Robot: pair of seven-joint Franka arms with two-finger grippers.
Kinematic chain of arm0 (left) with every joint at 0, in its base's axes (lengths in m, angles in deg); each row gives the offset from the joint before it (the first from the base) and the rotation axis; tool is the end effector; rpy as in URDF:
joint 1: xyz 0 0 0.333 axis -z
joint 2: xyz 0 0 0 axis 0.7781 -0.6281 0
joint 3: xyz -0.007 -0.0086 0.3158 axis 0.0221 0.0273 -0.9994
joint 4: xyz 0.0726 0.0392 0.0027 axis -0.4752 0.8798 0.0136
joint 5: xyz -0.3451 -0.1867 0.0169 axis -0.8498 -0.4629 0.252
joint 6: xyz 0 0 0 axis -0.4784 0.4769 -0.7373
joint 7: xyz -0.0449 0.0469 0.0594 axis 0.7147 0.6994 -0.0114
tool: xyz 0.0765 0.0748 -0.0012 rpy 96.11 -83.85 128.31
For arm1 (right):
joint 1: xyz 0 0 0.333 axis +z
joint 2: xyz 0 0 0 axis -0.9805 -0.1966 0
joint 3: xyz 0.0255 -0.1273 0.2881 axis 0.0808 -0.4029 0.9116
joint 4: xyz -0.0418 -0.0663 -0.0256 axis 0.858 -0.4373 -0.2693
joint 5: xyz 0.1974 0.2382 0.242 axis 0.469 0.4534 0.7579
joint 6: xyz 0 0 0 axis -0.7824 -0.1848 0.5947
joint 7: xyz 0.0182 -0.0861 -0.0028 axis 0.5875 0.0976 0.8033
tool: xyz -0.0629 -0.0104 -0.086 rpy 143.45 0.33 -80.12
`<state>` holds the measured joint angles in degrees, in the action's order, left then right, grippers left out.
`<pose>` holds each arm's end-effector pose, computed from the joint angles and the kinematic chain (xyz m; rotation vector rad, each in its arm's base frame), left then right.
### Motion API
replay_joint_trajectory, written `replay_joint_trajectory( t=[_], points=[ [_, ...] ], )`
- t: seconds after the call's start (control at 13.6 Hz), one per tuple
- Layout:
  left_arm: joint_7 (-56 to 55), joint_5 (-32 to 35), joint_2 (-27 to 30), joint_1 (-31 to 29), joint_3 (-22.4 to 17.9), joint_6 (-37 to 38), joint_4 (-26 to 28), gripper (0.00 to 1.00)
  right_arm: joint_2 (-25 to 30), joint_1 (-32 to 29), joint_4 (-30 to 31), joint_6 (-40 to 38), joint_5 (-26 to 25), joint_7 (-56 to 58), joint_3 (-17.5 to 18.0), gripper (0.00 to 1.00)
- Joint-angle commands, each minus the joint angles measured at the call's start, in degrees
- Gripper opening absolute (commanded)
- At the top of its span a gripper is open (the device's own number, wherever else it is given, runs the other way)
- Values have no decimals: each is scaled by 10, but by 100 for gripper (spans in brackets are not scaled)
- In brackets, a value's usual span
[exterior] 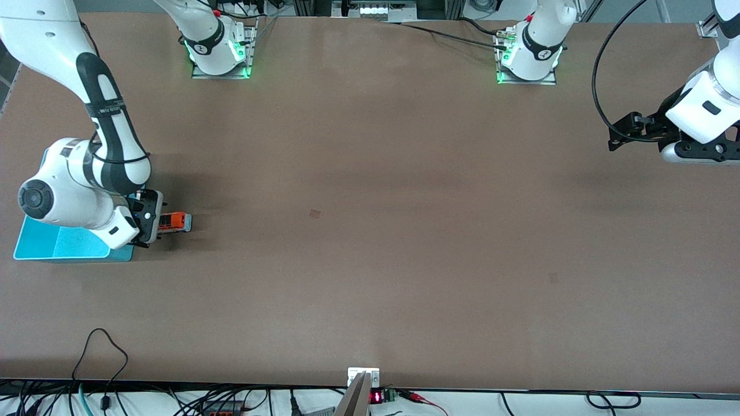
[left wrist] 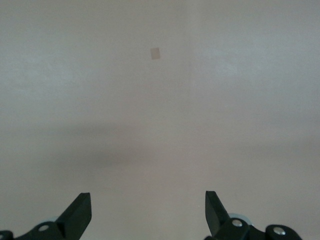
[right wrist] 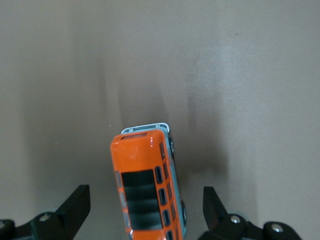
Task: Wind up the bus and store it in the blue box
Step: 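Grasp the orange bus with the right gripper and lift it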
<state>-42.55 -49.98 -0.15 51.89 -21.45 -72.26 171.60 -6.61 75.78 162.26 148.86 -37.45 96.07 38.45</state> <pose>0.5448 -0.0191 0.5807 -3.1301 0.0261 0.0814 0.6257 -0.0553 0.2223 -2.1977 -2.0422 0.1230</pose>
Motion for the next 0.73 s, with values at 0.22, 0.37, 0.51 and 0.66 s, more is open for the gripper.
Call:
replay_joint_trajectory(
  t=[0.22, 0.37, 0.51, 0.66],
  points=[
    [-4, -9, -4, 1, -2, 12, -14, 100, -9, -2, 22, 50, -9, 43, 6, 100],
    [-4, -9, -5, 0, -2, 13, -16, 100, -9, -2, 33, 58, -12, 48, 6, 100],
    [-4, -9, -6, -1, -2, 13, -18, 100, -8, -3, 34, 55, -12, 53, 6, 100],
    [-4, -9, -6, -1, -2, 13, -18, 100, -6, -4, 34, 57, -12, 81, 6, 65]
  ],
)
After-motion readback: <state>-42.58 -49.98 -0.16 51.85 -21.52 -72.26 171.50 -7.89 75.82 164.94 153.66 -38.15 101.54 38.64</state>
